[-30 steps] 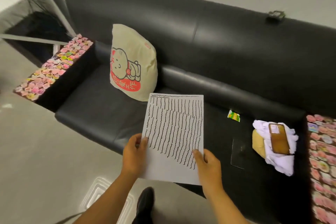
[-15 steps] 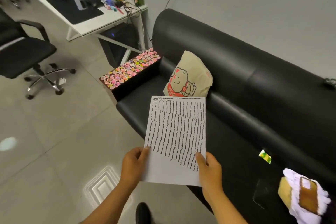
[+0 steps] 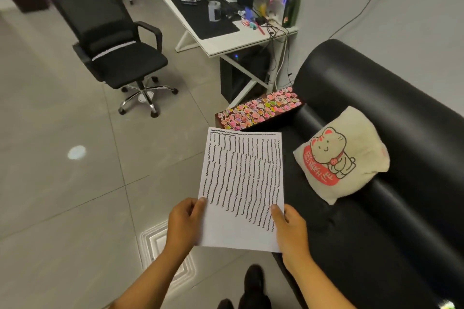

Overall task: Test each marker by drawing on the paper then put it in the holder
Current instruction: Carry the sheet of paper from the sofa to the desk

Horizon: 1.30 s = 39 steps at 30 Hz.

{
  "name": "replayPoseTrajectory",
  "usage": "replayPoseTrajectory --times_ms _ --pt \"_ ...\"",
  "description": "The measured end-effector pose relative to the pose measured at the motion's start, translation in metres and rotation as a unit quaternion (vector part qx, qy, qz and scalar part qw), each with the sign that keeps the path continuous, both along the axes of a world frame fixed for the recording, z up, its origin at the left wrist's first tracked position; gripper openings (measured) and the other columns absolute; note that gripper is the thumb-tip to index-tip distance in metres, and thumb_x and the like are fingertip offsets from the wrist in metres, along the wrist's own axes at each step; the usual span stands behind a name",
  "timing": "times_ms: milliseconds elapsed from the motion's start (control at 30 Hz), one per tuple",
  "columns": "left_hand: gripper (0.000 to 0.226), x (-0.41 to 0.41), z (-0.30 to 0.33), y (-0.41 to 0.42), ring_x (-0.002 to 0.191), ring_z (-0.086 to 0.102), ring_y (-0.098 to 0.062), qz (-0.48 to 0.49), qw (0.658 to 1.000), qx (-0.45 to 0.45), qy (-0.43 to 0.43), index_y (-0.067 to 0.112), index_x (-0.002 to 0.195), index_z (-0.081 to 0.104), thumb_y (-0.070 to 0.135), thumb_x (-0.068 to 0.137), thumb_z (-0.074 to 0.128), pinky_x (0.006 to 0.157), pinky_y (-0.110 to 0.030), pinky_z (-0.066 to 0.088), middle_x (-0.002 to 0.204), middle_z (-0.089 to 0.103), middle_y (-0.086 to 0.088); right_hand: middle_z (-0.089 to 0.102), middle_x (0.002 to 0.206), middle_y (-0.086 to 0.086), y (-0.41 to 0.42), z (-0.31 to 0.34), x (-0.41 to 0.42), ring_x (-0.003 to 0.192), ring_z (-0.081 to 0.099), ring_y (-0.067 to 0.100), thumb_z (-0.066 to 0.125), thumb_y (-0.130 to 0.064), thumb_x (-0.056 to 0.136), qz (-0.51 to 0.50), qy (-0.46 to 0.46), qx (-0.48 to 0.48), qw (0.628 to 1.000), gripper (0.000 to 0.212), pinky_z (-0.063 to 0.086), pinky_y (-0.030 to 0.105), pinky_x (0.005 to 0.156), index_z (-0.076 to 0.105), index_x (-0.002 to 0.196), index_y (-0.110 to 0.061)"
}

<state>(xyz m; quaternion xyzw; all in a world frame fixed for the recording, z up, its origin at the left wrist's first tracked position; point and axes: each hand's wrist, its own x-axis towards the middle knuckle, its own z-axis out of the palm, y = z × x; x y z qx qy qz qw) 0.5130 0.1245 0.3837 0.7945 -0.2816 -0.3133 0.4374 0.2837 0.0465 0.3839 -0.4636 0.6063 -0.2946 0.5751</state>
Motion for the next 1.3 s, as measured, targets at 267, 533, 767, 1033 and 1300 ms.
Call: replayPoseTrajectory --times_ms 267,533,767,1033,1300 --pt "0.035 0.088 -0.007 -0.071 0.046 0.048 -0.004 0.073 0.997 0.014 -0.013 0.015 0.065 0.061 0.037 0.091 0.057 0.047 -0.023 0.038 0.058 0.061 -0.004 0.078 0.09 0.001 -0.112 -0.01 0.1 0.079 0.076 0.015 0.057 -0.025 0.101 0.106 0.004 0.016 0.994 0.016 0.064 0.039 0.071 0.068 0.094 -0.017" --pt "0.036 0.18 0.005 -0.152 0.045 0.049 -0.002 0.135 0.99 0.017 -0.031 0.02 0.059 0.057 0.036 0.092 0.057 0.045 -0.021 0.036 0.053 0.059 0.012 0.077 0.098 0.005 -0.223 -0.013 0.205 0.083 0.076 0.018 0.058 -0.028 0.101 0.189 0.002 0.025 0.982 0.016 0.065 0.039 0.067 0.066 0.101 -0.014" --pt "0.034 0.283 -0.002 -0.213 0.047 0.049 -0.004 0.166 0.986 -0.003 -0.025 0.019 0.063 0.057 0.034 0.094 0.055 0.048 -0.024 0.038 0.054 0.058 0.005 0.079 0.096 -0.003 -0.304 -0.021 0.324 0.088 0.077 0.017 0.057 -0.027 0.102 0.223 -0.021 0.034 0.974 0.015 0.063 0.05 0.078 0.069 0.101 -0.019" --pt "0.036 0.441 -0.001 -0.296 0.051 0.048 -0.01 0.161 0.986 -0.036 -0.014 0.009 0.069 0.059 0.034 0.093 0.055 0.047 -0.022 0.04 0.063 0.057 -0.017 0.078 0.095 0.0 -0.385 -0.014 0.484 0.088 0.075 0.025 0.056 -0.034 0.101 0.221 -0.008 -0.002 0.975 0.017 0.062 0.051 0.078 0.07 0.092 -0.031" --pt "0.029 0.564 0.015 -0.383 0.057 0.059 -0.018 0.157 0.986 -0.056 -0.005 0.016 0.073 0.066 0.034 0.093 0.055 0.053 -0.03 0.048 0.066 0.065 -0.012 0.076 0.092 0.007 -0.471 0.0 0.606 0.085 0.074 0.031 0.056 -0.03 0.102 0.215 -0.015 -0.014 0.976 0.02 0.061 0.049 0.07 0.066 0.097 -0.014"
